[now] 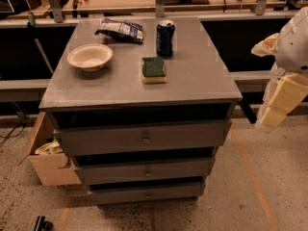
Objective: Knock pepsi can over
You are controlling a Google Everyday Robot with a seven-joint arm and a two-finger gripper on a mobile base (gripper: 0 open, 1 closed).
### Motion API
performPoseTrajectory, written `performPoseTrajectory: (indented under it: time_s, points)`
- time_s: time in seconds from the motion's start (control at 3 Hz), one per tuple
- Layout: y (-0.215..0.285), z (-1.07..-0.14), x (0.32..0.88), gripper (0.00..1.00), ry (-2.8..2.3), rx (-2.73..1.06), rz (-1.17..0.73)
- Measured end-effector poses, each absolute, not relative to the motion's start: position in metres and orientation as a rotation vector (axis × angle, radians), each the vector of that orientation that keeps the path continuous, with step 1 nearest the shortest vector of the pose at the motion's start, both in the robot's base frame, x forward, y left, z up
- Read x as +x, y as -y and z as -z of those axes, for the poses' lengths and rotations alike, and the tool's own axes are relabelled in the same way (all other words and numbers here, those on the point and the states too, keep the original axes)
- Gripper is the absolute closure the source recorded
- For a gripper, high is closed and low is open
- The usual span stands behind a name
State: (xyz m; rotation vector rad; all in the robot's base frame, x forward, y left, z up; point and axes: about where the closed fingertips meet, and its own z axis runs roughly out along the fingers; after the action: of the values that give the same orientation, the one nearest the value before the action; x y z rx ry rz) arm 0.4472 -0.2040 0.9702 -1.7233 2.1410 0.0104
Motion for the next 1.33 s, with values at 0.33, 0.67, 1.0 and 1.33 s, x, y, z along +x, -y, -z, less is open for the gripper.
performPoseTrajectory:
  time_s: [0.33, 0.67, 1.0, 1.33]
  points:
    - [0.204, -0.97, 0.447, 0.0, -2.141, -1.723, -0.01]
    - [0.195, -0.969, 0.464, 0.0, -2.127, -1.663, -0.02]
    - [0.18, -0.963, 0.515, 0.0, -2.083, -1.479, -0.136]
    - [0.167, -0.946, 0.554, 0.0, -2.032, -1.266, -0.304]
